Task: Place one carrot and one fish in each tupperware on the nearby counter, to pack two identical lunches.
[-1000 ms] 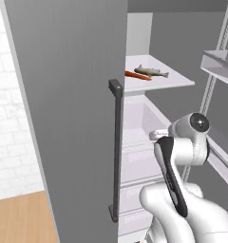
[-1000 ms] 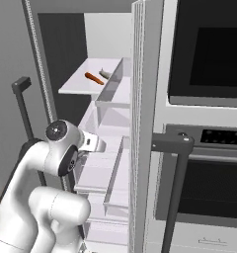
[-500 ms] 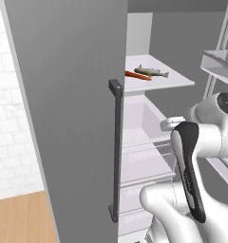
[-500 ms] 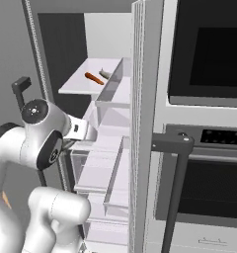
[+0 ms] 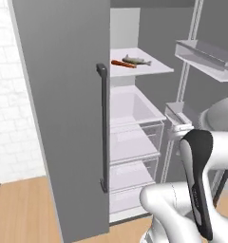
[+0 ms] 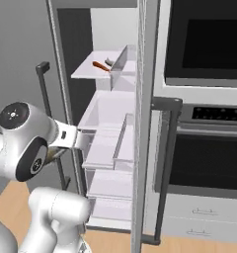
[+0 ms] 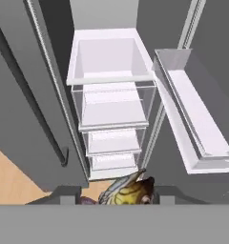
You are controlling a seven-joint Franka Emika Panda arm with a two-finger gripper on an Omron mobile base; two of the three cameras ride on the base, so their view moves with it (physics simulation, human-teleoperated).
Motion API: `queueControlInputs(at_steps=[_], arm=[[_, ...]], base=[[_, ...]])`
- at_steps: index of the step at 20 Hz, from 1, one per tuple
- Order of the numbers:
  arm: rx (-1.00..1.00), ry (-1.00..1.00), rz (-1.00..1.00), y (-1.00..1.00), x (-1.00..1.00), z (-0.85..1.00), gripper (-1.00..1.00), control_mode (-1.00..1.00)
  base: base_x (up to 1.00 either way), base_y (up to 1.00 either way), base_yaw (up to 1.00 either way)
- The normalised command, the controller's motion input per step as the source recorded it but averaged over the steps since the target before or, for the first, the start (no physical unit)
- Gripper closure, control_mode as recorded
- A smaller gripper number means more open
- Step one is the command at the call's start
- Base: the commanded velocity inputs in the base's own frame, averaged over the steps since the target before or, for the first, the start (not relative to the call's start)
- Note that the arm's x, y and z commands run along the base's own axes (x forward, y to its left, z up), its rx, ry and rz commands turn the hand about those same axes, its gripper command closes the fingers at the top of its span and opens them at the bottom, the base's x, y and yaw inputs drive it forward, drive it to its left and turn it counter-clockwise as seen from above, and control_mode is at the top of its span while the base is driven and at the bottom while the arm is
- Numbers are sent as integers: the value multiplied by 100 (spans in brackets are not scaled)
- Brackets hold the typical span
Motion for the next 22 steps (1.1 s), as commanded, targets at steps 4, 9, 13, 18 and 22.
queueControlInputs(at_steps=[4, 9, 13, 18, 22], arm=[[0, 0, 0, 0, 0, 0, 100, 100], [0, 0, 0, 0, 0, 0, 100, 100], [0, 0, 0, 0, 0, 0, 100, 100], [0, 0, 0, 0, 0, 0, 100, 100], [0, 0, 0, 0, 0, 0, 100, 100]], base=[[-100, -69, -21], [-49, -99, -40], [1, -100, -45], [48, -97, -41], [98, -71, -29]])
